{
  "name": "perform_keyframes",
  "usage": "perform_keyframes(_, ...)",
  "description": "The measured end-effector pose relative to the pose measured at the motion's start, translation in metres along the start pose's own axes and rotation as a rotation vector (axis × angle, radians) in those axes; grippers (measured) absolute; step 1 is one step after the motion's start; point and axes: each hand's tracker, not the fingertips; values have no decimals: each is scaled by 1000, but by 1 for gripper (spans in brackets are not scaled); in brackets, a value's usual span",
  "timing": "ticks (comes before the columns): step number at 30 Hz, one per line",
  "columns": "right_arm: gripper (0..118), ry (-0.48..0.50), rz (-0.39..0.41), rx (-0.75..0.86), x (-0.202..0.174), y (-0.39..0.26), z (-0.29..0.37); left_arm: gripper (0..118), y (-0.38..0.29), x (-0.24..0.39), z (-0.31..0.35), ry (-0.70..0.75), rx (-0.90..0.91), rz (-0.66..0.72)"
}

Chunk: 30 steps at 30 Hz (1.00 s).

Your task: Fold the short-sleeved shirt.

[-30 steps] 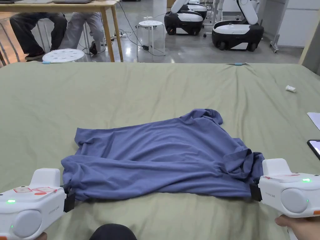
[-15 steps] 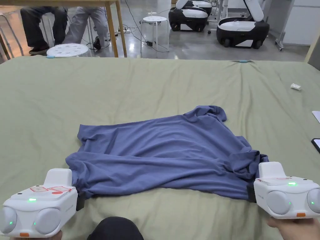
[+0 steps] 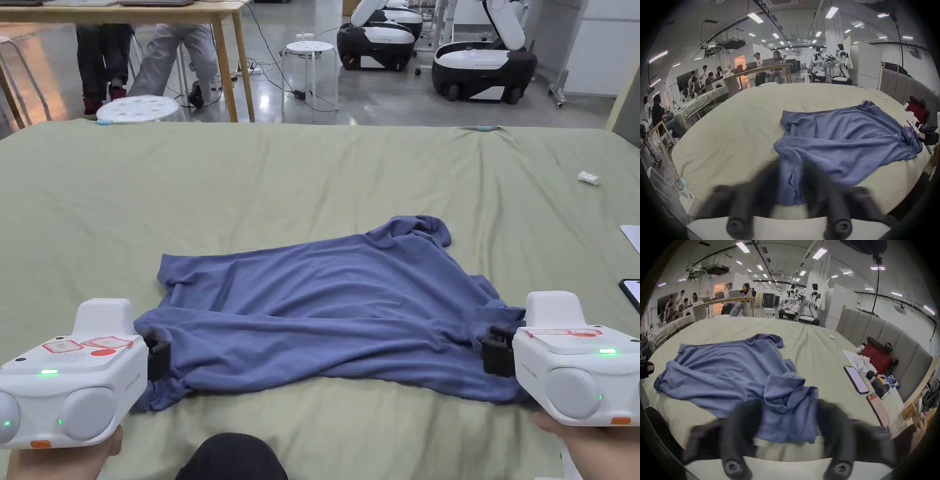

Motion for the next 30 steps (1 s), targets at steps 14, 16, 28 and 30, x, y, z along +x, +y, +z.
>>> perform_keyframes(14,0,29,56,-4,-20,10,-14,0,54,16,-60,-37,-36,17)
perform_keyframes(16,0,34,66,3,-23,13,-15,27,76,16,-87,-36,-58,7)
perform_keyframes(28,0,59,100,-33,-33,23,-51,77,114,-10,-240,35,-301,53)
perform_keyframes(30,0,56,106,-41,-33,23,-56,70,109,-11,-247,38,-326,74)
